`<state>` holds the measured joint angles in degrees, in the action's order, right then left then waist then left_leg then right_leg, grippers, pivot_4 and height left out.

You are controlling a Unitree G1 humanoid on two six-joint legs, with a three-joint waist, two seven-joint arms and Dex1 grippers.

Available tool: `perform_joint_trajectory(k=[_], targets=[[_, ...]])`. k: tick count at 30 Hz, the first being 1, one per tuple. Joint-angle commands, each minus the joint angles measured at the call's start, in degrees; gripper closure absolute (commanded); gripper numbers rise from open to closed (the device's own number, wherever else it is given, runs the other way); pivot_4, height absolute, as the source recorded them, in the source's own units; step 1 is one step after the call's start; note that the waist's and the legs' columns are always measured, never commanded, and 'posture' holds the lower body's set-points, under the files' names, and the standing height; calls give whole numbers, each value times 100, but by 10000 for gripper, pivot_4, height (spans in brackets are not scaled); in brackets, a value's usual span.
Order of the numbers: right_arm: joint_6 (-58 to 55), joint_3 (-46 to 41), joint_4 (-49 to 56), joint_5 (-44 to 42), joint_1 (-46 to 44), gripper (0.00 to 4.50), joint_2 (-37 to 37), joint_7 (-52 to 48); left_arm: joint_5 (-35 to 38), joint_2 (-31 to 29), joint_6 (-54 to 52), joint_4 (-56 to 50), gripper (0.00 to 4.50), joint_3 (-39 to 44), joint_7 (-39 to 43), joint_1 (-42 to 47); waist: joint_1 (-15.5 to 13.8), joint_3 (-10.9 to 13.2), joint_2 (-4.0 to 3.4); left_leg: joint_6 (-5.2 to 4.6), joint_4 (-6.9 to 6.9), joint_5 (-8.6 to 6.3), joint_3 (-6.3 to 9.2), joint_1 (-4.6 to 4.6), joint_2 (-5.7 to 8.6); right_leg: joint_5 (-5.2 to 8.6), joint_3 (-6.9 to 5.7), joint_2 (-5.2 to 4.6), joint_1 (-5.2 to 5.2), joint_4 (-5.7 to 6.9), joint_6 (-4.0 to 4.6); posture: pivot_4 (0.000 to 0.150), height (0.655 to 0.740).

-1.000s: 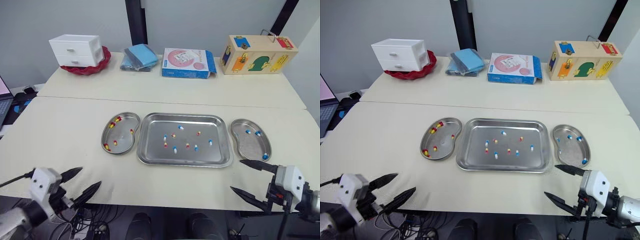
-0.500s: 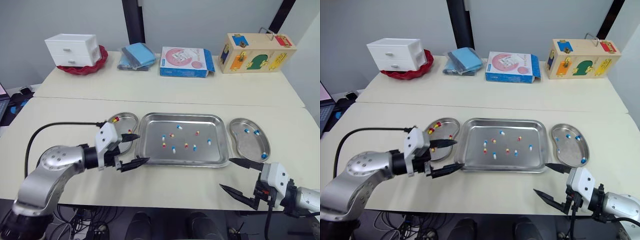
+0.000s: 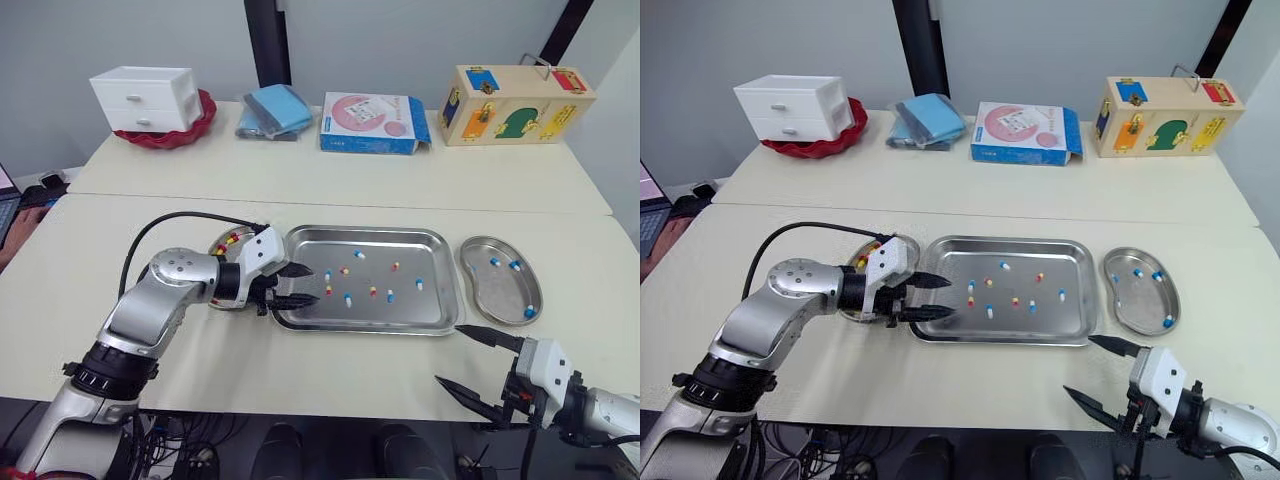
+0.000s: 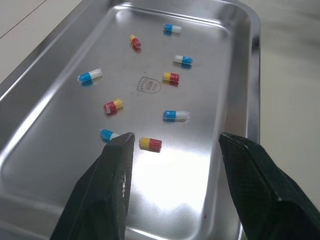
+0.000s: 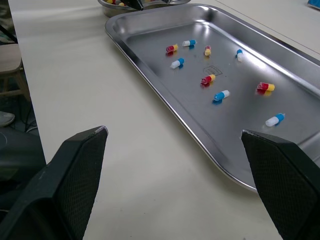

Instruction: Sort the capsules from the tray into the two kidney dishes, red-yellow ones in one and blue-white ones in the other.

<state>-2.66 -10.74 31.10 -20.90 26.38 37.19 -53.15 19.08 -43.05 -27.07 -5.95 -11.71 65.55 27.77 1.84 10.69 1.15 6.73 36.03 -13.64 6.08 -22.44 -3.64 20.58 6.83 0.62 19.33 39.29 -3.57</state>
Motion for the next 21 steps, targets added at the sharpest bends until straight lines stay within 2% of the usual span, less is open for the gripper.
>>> perform_joint_trajectory(k=[1, 17, 21], targets=[[151, -4, 181, 46, 44, 0, -51, 113, -83, 21, 148, -9, 16074, -69, 131, 42, -1, 0, 0, 0, 0, 0, 0, 0, 0, 0, 0, 0, 0, 0, 0, 1500, 7400], [338, 55, 182, 122, 30, 0, -71, 232, -255, 239, 241, 100, 16074, -124, 210, -35, -10, 0, 0, 0, 3, 0, 2, -1, 0, 0, -2, 0, -1, 4, 0, 1500, 7400], [215, -300, 320, -134, 196, 0, 125, 92, -326, 243, 363, 412, 16074, -187, 428, 235, -11, 0, 0, 0, 4, 0, 3, -1, 1, 0, -3, 0, -1, 6, 0, 1500, 7400]])
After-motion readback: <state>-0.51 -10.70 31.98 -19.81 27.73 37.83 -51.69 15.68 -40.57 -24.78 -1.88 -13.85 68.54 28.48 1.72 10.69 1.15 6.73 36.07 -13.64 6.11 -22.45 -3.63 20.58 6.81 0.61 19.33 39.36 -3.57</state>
